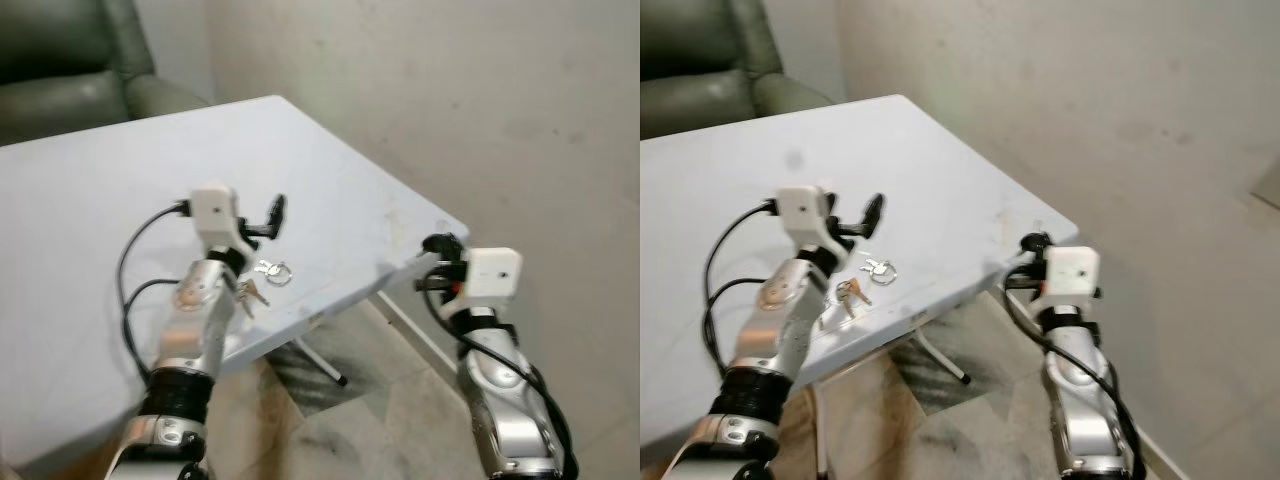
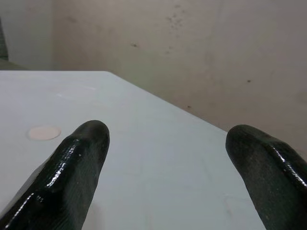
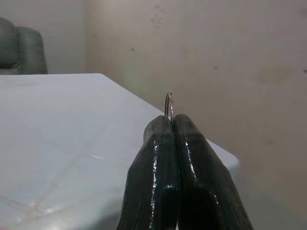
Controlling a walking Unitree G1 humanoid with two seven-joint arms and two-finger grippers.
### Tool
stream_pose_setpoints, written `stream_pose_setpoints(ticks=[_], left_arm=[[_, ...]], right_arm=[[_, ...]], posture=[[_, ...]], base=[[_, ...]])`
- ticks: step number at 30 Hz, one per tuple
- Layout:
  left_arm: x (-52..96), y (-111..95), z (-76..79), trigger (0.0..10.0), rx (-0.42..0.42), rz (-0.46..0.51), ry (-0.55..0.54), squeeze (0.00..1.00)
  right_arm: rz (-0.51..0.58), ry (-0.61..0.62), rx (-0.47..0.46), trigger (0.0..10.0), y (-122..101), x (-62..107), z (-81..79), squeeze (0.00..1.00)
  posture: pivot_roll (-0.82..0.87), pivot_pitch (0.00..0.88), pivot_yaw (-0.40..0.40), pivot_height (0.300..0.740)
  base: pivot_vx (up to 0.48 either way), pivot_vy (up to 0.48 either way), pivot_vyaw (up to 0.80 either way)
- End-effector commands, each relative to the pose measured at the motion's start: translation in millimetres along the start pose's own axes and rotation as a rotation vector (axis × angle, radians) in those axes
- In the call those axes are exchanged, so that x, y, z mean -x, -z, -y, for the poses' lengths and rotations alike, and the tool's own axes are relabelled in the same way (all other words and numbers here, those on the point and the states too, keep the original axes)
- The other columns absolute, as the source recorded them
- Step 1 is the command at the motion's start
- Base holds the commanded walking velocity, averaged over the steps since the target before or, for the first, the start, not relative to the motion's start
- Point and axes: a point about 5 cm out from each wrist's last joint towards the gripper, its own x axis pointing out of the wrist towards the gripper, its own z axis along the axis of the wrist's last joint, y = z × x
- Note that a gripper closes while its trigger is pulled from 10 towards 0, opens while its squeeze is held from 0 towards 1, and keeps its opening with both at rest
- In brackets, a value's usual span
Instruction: Hang keys on a hook
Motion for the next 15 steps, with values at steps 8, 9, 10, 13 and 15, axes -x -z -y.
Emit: stream_pose_setpoints(ticks=[8,9,10,13,15], left_arm=[[-2.2,-1.1,14.3,10.0,0.003,-0.002,0.058,0.00],[-2.1,-0.9,14.3,10.0,0.007,-0.004,0.057,0.00],[-1.7,-0.9,13.9,10.0,0.009,-0.004,0.056,0.00],[-0.8,-0.1,13.4,10.0,0.008,-0.010,0.055,0.00],[-0.6,0.4,13.3,10.0,0.001,-0.013,0.057,0.00]], right_arm=[[0.004,0.017,0.016,10.0,-1.6,-0.7,8.6,0.00],[0.003,0.017,0.017,10.0,-1.6,-0.7,8.5,0.00],[0.003,0.017,0.017,10.0,-1.8,-0.7,8.4,0.00],[0.003,0.017,0.016,10.0,-1.6,-1.1,7.8,0.00],[0.002,0.016,0.014,10.0,-1.4,-1.3,6.9,0.00]], posture=[[0.09,0.000,-0.003,0.740],[0.10,0.000,-0.004,0.740],[0.10,0.000,-0.004,0.740],[0.10,0.000,-0.004,0.740],[0.10,0.000,-0.004,0.740]], base=[[0.000,0.000,-0.73],[0.000,0.000,-0.73],[0.000,0.000,-0.73],[0.000,0.000,-0.72],[0.000,0.000,-0.73]])
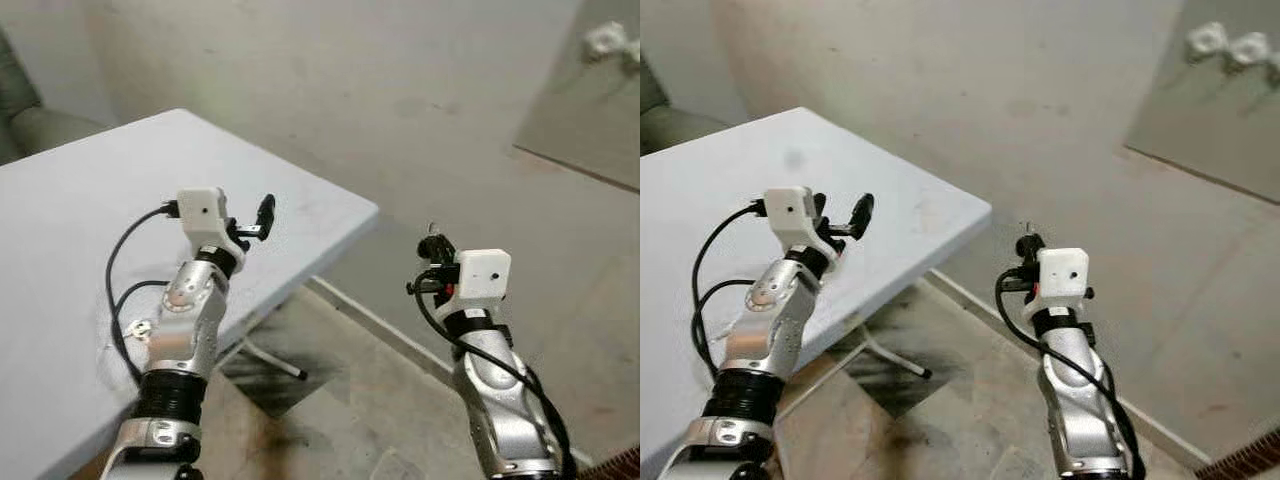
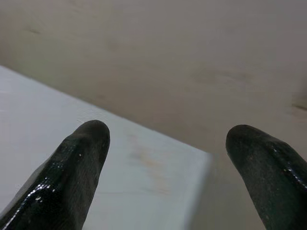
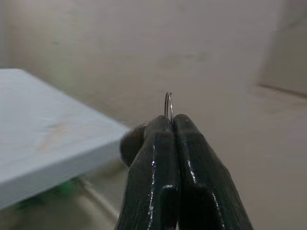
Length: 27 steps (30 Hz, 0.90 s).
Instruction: Hang keys on a hook
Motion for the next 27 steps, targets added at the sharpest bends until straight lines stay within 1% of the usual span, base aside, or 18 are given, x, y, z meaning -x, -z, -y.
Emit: stream_pose_setpoints(ticks=[1,11,14,18,27], left_arm=[[0.4,-5.5,-6.2,10.0,-0.035,0.004,-0.012,0.00],[-0.7,-5.9,-3.5,10.0,-0.058,0.003,0.003,0.00],[-0.7,-5.0,-2.7,10.0,-0.078,-0.002,0.007,0.00],[-0.9,-5.7,-3.7,10.0,-0.109,0.009,-0.022,0.00],[-0.9,-5.8,-6.0,10.0,-0.145,0.021,-0.053,0.00]], right_arm=[[0.014,-0.012,-0.010,10.0,-3.3,-1.8,-4.9,0.00],[0.014,-0.010,-0.012,10.0,-3.5,-3.2,-5.0,0.00],[0.016,-0.007,-0.013,10.0,-4.1,-4.1,-4.8,0.00],[0.017,-0.006,-0.014,10.0,-4.4,-4.6,-4.8,0.00],[0.019,0.005,-0.014,10.0,-5.4,-5.6,-3.4,0.00]], posture=[[0.10,0.000,-0.004,0.740],[0.10,0.000,-0.005,0.740],[0.10,0.000,-0.006,0.740],[0.10,0.000,-0.006,0.740],[0.10,0.000,-0.006,0.740]], base=[[0.000,0.000,-0.73],[0.000,0.000,-0.72],[0.000,0.000,-0.72],[0.000,0.000,-0.72],[0.000,0.000,-0.72]])
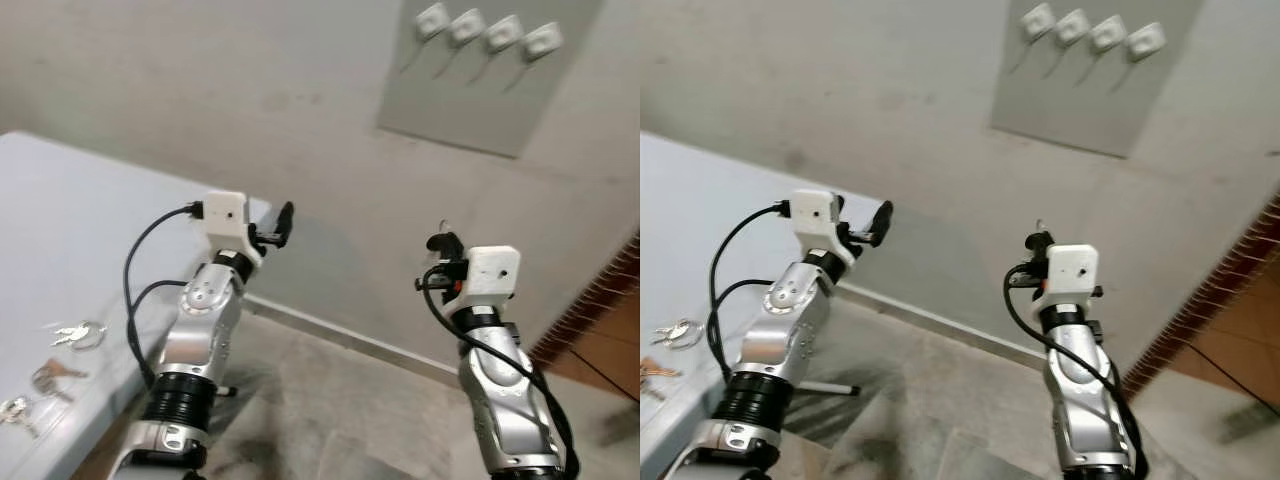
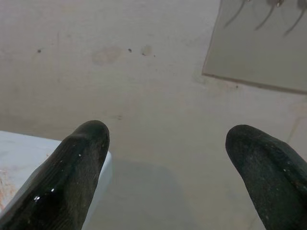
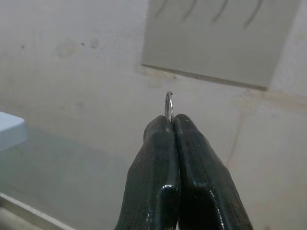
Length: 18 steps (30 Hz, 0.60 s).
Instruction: Hang keys on a hook
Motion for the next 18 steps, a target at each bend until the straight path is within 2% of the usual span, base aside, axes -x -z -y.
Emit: stream_pose_setpoints(ticks=[1,14,18], left_arm=[[-1.7,-1.8,0.5,10.0,-0.014,0.008,-0.008,0.00],[1.5,1.5,7.6,10.0,0.035,-0.005,0.046,0.00],[5.5,4.8,9.7,10.0,0.035,-0.015,0.067,0.00]], right_arm=[[0.015,0.018,0.010,10.0,-4.1,-1.6,4.8,0.00],[0.018,0.030,0.016,10.0,-4.6,-3.2,5.6,0.00],[-0.013,0.063,-0.002,10.0,0.1,-2.2,8.5,0.00]], posture=[[0.10,0.000,-0.006,0.740],[0.11,0.007,-0.008,0.740],[0.11,0.014,-0.006,0.740]], base=[[0.000,0.000,-0.72],[0.000,0.000,-0.72],[0.000,0.000,0.00]])
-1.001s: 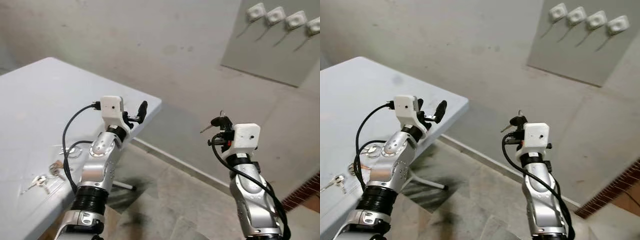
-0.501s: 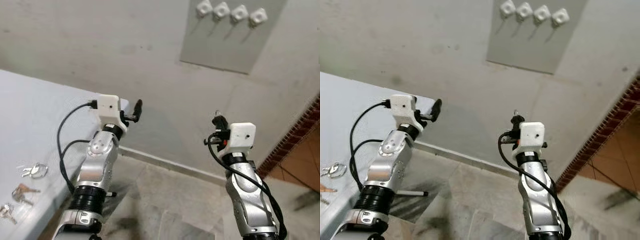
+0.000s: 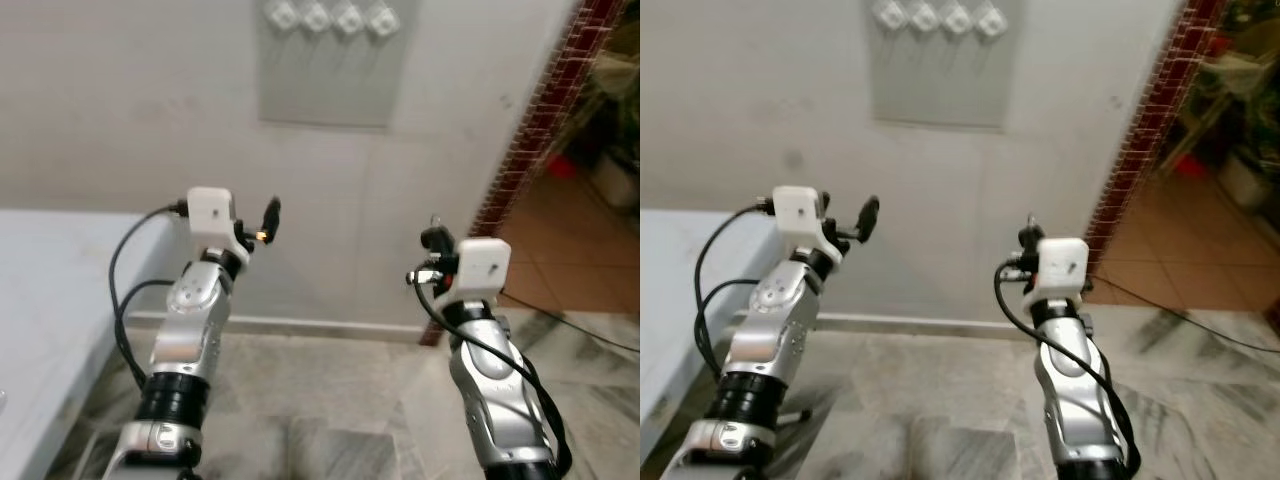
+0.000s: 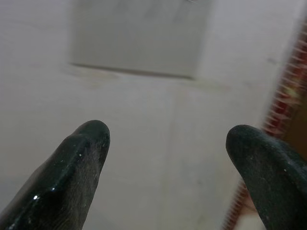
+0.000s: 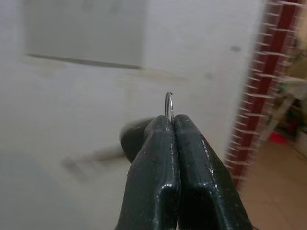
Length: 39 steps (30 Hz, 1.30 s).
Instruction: Hang keys on a hook
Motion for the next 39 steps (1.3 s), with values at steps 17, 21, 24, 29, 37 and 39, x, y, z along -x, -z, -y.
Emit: stream_pose_setpoints(ticks=[17,21,24,29,37,39], left_arm=[[13.5,3,-29.4,10.0,0.021,-0.065,-0.061,0.00],[13.2,3,-27.3,10.0,0.028,-0.068,-0.059,0.00],[12.9,4,-27.2,10.0,0.029,-0.070,-0.057,0.00],[12.0,2,-27.0,10.0,0.033,-0.067,-0.058,0.00],[10.9,1,-25.8,10.0,0.036,-0.064,-0.055,0.00],[11.0,2,-25.3,10.0,0.037,-0.066,-0.054,0.00]], right_arm=[[-0.024,-0.070,-0.060,10.0,-4,12.5,-7.8,0.00],[-0.020,-0.086,-0.065,10.0,-5,13.4,-9.9,0.00],[-0.018,-0.092,-0.066,10.0,-5,13.8,-10.8,0.00],[-0.013,-0.103,-0.074,10.0,-5,13.6,-12.4,0.00],[-0.004,-0.121,-0.080,10.0,-6,12.6,-17.1,0.00],[-0.005,-0.124,-0.078,10.0,-5,12.8,-17.4,0.00]], posture=[[0.10,0.038,-0.003,0.740],[0.10,0.039,-0.003,0.740],[0.10,0.034,-0.003,0.740],[0.10,0.028,-0.003,0.740],[0.10,0.018,-0.003,0.740],[0.10,0.015,-0.003,0.740]], base=[[0.083,0.000,0.00],[0.474,0.000,0.00],[0.472,0.000,0.00],[0.472,0.000,0.00],[0.471,0.000,0.00],[0.469,0.000,0.00]])
